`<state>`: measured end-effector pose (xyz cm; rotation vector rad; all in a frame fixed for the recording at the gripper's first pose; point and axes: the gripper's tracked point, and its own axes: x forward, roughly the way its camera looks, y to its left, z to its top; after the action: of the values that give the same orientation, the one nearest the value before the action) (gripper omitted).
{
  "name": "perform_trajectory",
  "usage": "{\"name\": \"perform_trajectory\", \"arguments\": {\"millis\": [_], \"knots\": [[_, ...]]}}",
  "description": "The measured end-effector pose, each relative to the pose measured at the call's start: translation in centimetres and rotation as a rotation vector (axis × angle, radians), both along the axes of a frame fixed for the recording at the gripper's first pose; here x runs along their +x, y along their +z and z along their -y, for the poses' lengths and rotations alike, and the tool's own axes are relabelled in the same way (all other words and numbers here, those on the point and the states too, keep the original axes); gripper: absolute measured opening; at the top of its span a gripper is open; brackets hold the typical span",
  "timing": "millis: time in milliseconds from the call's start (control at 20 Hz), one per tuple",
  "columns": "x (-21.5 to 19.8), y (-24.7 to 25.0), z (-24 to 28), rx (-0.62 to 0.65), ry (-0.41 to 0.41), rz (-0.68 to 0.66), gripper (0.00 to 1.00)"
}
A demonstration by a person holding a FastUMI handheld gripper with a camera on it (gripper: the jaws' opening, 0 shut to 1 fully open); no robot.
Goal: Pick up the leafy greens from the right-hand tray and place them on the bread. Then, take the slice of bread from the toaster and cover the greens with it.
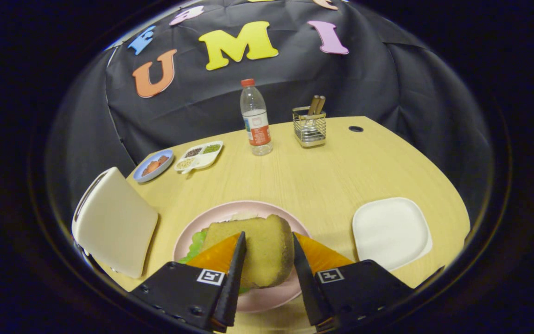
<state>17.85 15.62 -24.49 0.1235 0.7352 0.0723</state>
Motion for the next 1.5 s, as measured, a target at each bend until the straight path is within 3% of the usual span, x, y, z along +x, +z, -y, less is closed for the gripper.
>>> {"name": "perform_trajectory", "arguments": {"millis": [100,200,450,600,1050,1500], "knots": [[-0.1,0.1,-0.5,-0.003,0.012,0.000,0.59],[-0.3,-0.3,-0.5,-0.037,0.018,-0.012,0.79],[-0.9,0.1,-0.3,-0.083,0.029,0.022,0.85],[-1.3,0.5,-0.6,-0.114,0.046,0.042,0.97],[-4.6,4.6,-1.1,-0.124,0.042,0.158,0.96],[-11.8,15.3,-1.8,-0.116,0.038,0.473,0.96]]}}
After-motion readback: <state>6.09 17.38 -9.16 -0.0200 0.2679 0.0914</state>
